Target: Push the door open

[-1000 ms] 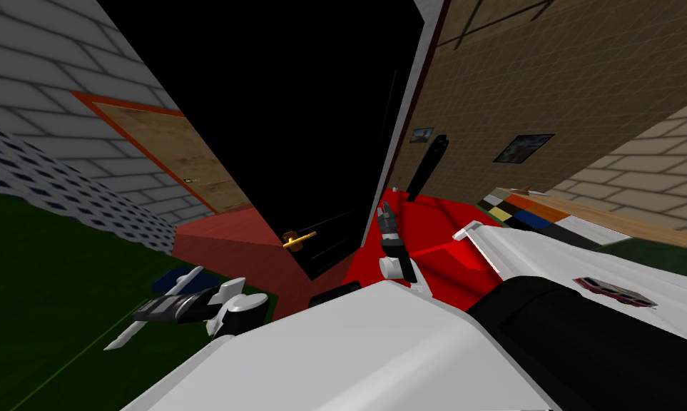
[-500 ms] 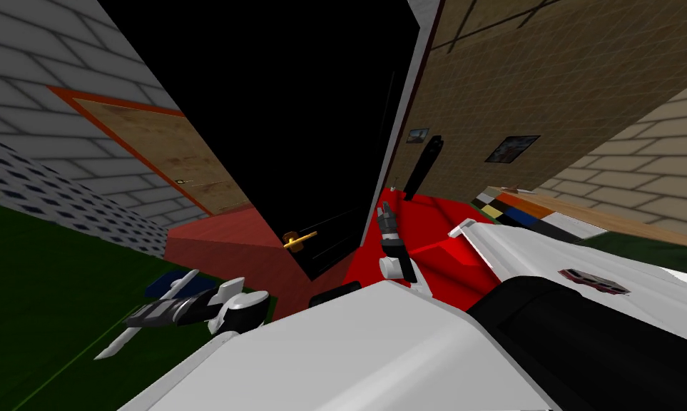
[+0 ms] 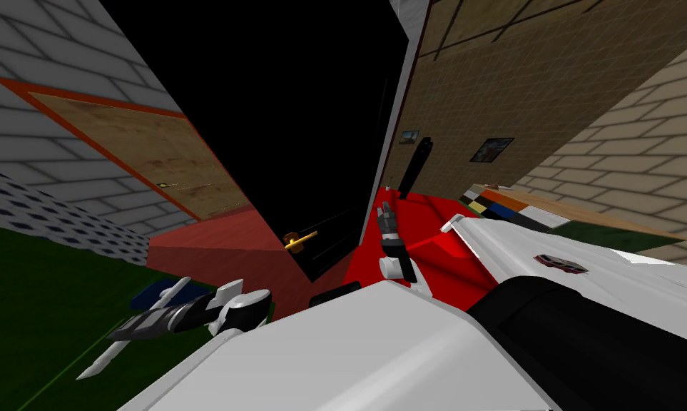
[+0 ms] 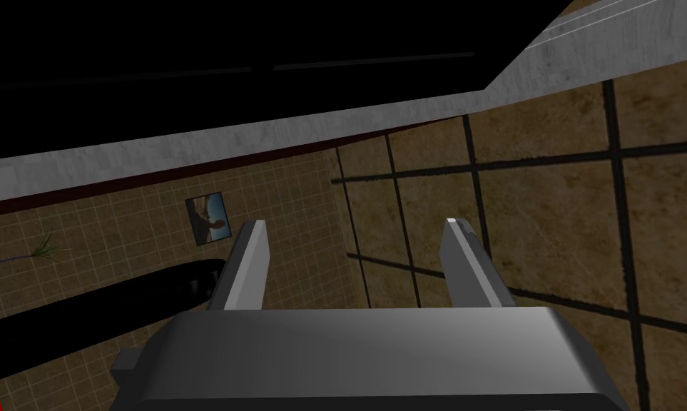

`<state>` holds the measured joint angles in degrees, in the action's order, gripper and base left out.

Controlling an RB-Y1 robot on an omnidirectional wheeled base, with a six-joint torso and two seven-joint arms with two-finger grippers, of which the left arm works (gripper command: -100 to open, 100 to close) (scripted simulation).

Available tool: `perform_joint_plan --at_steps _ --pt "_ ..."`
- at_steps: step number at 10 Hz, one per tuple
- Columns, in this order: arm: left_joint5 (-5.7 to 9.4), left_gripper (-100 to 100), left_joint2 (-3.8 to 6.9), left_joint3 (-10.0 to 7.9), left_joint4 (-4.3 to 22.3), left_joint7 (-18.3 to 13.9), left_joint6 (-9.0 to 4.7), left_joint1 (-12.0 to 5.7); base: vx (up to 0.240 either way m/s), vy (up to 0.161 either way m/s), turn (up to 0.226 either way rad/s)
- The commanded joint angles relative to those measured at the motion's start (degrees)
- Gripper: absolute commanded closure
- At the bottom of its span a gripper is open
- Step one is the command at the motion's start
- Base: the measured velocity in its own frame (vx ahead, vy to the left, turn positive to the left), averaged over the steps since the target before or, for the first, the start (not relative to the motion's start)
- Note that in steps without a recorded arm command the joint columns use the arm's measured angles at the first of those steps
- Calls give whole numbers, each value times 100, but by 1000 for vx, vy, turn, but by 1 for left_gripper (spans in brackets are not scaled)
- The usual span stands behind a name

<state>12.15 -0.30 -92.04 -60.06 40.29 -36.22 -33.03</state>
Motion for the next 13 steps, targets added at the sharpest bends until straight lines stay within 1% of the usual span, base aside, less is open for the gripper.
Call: perform_joint_plan --at_steps 1,2,3,4,5,6,8,9,10,11,12,13 --pt "4 100 168 -63 80 30 -182 6 -3 54 -59" --pt "4 100 168 -63 80 30 -182 6 -4 24 2" --pt "47 100 122 -258 38 127 -274 -66 -17 41 -176" --pt "47 100 122 -258 38 127 -274 -66 -14 71 -108" --pt "87 100 68 -437 0 218 -360 -136 10 92 -196" --pt "105 100 38 -516 -16 258 -397 -169 -1 91 -149" --pt "165 100 -83 -785 -67 397 -528 -289 5 90 -200" --pt "195 100 -167 -915 -86 466 -593 -361 16 85 -219" --pt "191 100 -141 -875 -69 422 -529 -287 -1 35 -35" --pt "235 100 41 -1041 -112 475 -606 -308 10 77 2" --pt "245 100 78 -1078 -127 485 -618 -316 51 121 16" --pt "268 100 144 -1163 -159 508 -646 -334 75 170 29"
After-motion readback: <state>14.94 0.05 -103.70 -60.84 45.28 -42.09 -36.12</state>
